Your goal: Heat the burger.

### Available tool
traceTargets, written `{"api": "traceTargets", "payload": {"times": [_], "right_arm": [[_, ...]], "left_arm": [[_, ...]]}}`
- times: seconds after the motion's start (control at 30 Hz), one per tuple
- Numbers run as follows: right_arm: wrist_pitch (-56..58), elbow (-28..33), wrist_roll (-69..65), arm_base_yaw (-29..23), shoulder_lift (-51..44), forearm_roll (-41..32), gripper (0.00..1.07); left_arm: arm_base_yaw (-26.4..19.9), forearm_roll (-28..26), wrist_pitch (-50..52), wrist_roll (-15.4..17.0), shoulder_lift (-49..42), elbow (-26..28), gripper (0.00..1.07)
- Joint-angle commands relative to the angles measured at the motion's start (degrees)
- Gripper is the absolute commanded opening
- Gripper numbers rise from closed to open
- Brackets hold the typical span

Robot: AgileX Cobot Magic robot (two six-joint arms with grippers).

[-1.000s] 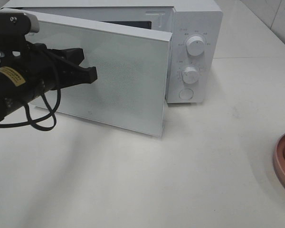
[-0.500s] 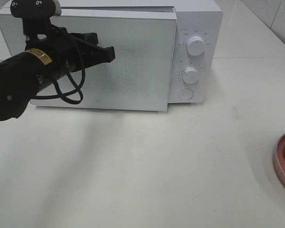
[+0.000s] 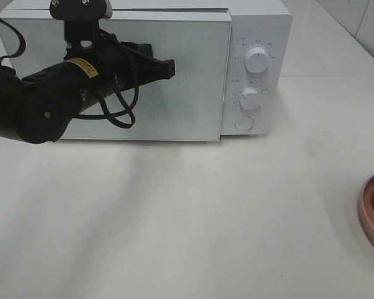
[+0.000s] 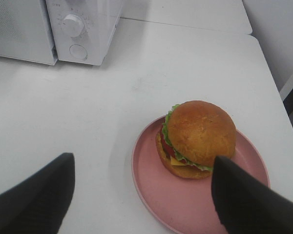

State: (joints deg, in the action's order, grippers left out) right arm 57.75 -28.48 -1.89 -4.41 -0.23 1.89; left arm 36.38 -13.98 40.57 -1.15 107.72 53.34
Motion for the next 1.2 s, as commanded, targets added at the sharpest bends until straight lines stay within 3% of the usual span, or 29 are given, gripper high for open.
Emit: {"api": "traceTargets", "payload": {"times": [0.03, 0.27, 0.5, 0.77, 0.9, 1.0, 1.03, 1.07, 1.1, 1.13, 1.17, 1.2], "right_arm": [[-0.8, -0.06, 0.52, 0.34, -1.49, 0.11, 0.75], [-0.8, -0.06, 0.52, 0.34, -1.49, 0.11, 0.75], [-0.8, -0.06, 0.52, 0.34, -1.49, 0.11, 0.75], [-0.8, -0.06, 0.52, 0.34, -1.49, 0.11, 0.75], [-0.8, -0.06, 0.52, 0.34, -1.49, 0.11, 0.75], [-0.8, -0.06, 0.52, 0.34, -1.49, 0.11, 0.75], [-0.8, -0.06, 0.52, 0.34, -1.49, 0.11, 0.75], [-0.8, -0.06, 0.52, 0.34, -1.49, 0.11, 0.75], [-0.8, -0.06, 0.52, 0.34, -1.49, 0.11, 0.75], [-0.8, -0.06, 0.52, 0.34, -1.49, 0.11, 0.75], [-0.8, -0.06, 0.52, 0.34, -1.49, 0.11, 0.75], [-0.8, -0.06, 0.52, 0.34, -1.49, 0.11, 0.75]], "left_arm": [[-0.8, -4.7, 1.2, -0.8, 0.97, 2.35, 0.0], [-1.15, -4.7, -0.57, -1.38, 3.38, 6.36, 0.0], [-0.97, -4.41, -2.41, -1.43, 3.38, 6.93, 0.0], [1.6, -4.01, -18.45, -7.73, -2.29, 5.04, 0.0], [1.89, -4.01, -24.35, -9.11, -5.27, 3.55, 0.04], [2.06, -4.01, -32.14, -9.17, -8.59, 2.01, 0.15], [2.06, -4.13, -37.41, -9.11, -10.54, 1.09, 0.3], [2.06, -4.13, -37.41, -9.11, -10.54, 1.09, 0.3], [2.01, -4.98, -43.2, -9.05, -12.43, 0.63, 0.57], [2.01, -5.27, -45.72, -8.88, -12.95, 0.63, 0.72], [2.01, -5.27, -45.72, -8.88, -12.95, 0.63, 0.72], [2.01, -5.56, -51.39, -8.14, -14.38, 0.63, 0.97]]}}
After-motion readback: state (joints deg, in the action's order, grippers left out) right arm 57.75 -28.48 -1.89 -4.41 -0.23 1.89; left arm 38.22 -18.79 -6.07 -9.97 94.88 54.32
